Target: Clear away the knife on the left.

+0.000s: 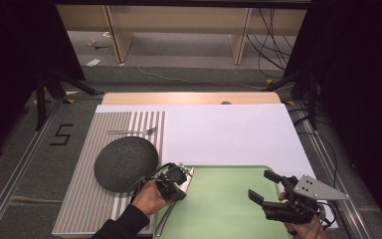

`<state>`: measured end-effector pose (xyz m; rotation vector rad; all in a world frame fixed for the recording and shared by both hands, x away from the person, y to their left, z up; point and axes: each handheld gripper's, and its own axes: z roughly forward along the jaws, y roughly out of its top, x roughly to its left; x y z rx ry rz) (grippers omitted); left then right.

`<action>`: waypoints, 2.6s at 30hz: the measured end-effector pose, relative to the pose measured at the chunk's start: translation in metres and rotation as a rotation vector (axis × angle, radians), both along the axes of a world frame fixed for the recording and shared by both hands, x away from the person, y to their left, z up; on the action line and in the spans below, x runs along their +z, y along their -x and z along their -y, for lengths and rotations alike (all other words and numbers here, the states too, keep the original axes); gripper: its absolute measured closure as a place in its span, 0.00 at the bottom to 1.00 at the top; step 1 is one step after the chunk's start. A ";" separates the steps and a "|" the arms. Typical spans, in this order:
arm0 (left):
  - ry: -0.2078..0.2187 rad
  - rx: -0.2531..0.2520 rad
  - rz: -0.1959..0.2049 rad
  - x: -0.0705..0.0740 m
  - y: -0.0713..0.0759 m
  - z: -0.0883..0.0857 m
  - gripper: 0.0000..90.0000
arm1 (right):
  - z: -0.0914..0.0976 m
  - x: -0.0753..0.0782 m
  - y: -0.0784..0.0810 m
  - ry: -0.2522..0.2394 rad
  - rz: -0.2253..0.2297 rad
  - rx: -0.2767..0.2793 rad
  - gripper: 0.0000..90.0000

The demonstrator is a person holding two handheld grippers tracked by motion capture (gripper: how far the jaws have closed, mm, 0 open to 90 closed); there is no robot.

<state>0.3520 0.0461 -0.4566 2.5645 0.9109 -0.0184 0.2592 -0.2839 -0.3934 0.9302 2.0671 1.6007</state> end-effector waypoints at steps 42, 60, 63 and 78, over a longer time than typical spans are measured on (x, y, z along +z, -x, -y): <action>0.252 0.049 0.073 0.029 0.018 -0.045 0.40 | 0.000 0.000 0.000 0.001 -0.004 0.004 0.22; 0.399 0.049 0.195 0.039 0.027 -0.057 0.31 | 0.000 0.000 0.000 -0.001 -0.001 0.002 0.22; 0.428 0.048 0.223 0.041 0.029 -0.060 0.30 | 0.000 0.000 0.000 -0.001 -0.001 0.002 0.22; 0.581 0.084 0.348 0.047 0.040 -0.080 0.26 | 0.000 0.000 0.000 -0.004 0.002 0.000 0.22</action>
